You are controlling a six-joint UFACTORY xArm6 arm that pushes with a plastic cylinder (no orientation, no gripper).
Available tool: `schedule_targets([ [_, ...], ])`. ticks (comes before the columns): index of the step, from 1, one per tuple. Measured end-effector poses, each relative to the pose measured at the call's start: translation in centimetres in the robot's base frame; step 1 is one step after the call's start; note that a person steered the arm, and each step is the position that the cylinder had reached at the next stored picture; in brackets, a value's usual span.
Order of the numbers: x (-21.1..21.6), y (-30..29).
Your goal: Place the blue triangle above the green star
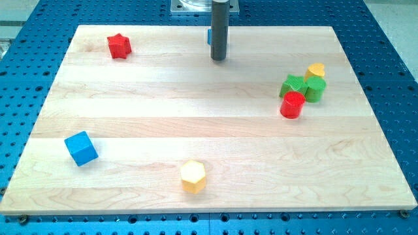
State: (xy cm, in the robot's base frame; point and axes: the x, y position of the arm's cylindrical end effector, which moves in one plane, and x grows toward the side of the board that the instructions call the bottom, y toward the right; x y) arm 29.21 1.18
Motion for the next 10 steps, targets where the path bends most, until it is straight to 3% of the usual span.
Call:
schedule_targets([
  [1,-2.9,-4.3],
  [2,-6.7,-1.9],
  [3,-5.7,1.1],
  [4,2.8,5.4],
  [5,4.3,6.2],
  [6,0.1,2.7],
  [7,-2.1,7.7],
  [8,2.8,11.5],
  [10,-0.2,9.2],
])
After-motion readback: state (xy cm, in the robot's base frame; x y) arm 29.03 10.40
